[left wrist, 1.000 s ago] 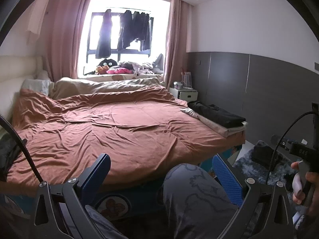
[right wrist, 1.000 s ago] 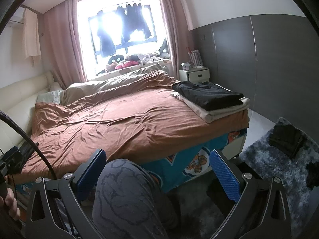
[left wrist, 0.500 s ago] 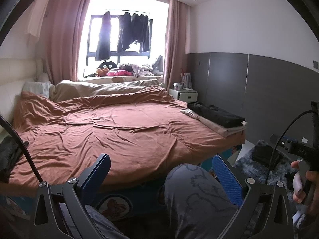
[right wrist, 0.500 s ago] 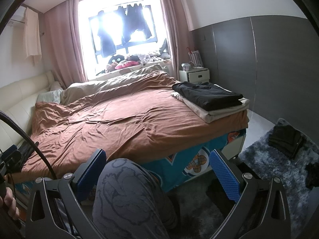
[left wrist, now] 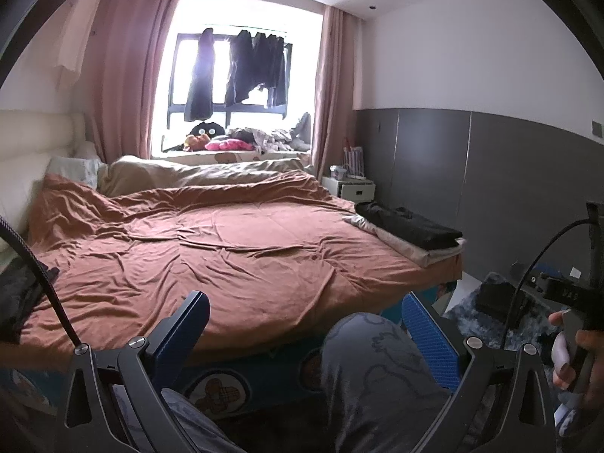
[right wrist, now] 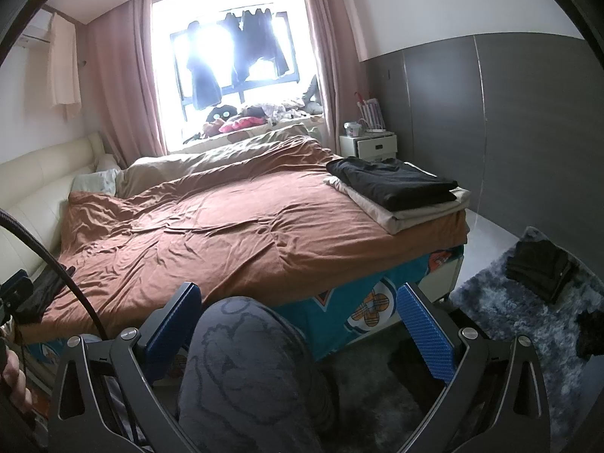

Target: Fold large clothes

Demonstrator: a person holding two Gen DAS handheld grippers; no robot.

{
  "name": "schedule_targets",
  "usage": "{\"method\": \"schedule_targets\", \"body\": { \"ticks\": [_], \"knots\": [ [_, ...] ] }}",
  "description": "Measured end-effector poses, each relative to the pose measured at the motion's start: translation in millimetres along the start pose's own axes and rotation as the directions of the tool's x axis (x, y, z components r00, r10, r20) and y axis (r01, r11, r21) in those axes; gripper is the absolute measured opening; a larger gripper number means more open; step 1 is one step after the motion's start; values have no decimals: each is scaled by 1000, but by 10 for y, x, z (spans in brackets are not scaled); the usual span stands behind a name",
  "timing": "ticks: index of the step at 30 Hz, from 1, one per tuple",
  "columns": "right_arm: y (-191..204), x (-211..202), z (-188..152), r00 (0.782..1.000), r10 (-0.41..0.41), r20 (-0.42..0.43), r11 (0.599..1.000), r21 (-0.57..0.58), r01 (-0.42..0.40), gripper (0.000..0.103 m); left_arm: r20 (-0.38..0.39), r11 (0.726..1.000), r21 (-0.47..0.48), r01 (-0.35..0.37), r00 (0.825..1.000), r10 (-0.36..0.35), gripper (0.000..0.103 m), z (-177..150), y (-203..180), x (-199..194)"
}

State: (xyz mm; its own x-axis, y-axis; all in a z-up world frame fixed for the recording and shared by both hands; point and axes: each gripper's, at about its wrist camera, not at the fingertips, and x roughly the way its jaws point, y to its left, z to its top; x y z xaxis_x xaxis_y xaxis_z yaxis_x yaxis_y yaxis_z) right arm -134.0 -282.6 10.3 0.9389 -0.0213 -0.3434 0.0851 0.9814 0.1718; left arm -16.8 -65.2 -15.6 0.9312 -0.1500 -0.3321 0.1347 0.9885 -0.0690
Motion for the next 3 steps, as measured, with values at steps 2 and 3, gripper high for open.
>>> {"method": "schedule_targets", "body": {
  "ticks": [2,3],
  "knots": [
    [-13,-22,-7,1000,3,3,1000,-1,-3,103,7,1000,1,-4,1000,4,102,5,-5,-38],
    [-11,-34,-5,1000,3,5,1000,-2,-3,103,11,1000,-1,-4,1000,4,102,6,-6,-57]
  ]
}}
